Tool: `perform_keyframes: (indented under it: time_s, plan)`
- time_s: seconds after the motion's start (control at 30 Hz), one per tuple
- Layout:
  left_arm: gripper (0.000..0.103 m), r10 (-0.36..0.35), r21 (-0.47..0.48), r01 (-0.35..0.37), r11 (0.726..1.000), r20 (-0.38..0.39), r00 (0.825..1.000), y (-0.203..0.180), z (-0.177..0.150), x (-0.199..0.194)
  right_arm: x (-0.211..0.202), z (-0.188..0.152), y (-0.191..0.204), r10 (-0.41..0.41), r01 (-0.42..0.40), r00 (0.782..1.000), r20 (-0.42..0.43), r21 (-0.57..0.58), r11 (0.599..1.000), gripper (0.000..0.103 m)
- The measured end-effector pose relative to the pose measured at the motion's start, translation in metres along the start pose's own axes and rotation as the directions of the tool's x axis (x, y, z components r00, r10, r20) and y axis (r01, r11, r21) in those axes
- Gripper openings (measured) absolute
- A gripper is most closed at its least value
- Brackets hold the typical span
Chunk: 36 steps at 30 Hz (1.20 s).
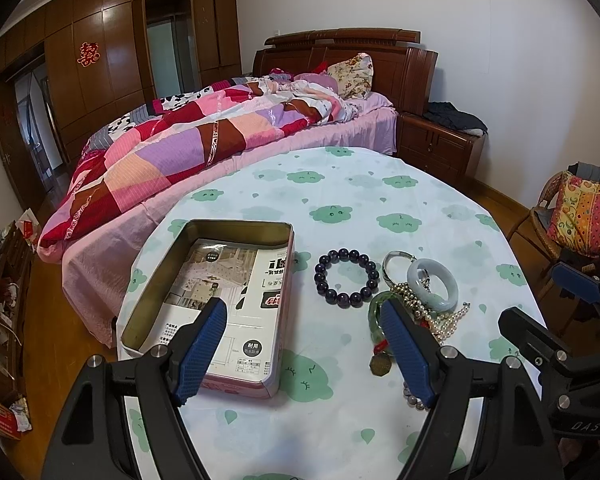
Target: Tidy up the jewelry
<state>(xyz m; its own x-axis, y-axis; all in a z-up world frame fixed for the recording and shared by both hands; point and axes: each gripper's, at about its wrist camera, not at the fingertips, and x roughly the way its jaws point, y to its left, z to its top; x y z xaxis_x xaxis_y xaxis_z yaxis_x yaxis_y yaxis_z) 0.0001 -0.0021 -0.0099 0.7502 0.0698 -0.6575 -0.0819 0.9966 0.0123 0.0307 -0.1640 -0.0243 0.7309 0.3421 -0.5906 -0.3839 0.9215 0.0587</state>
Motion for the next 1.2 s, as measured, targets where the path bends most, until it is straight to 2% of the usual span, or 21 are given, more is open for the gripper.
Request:
perform_keyframes:
  time_s: [0.5, 0.8, 1.2]
  plan:
    - [0.079, -0.007, -0.001, 0.007, 1.0, -0.014, 1.0, 0.003, -0.01, 0.0, 0.002, -0.006, -0.001, -0.002, 0.002, 1.0, -0.005, 0.003, 1.0, 0.103]
    - [0.079, -0.028, -0.002, 0.028, 1.0, -0.052, 0.998, 0.0, -0.013, 0.018, 0.017, -0.015, -0.023, -0.053, 0.054, 0.998, -0.035, 0.025, 0.998, 0.103]
    - [0.079, -0.129, 0.06, 0.136, 0.989, -0.109, 0.986, -0.029, -0.015, 0.052, 0.029, -0.022, -0.049, -0.073, 0.079, 0.994, -0.08, 0.066, 0.995, 0.103]
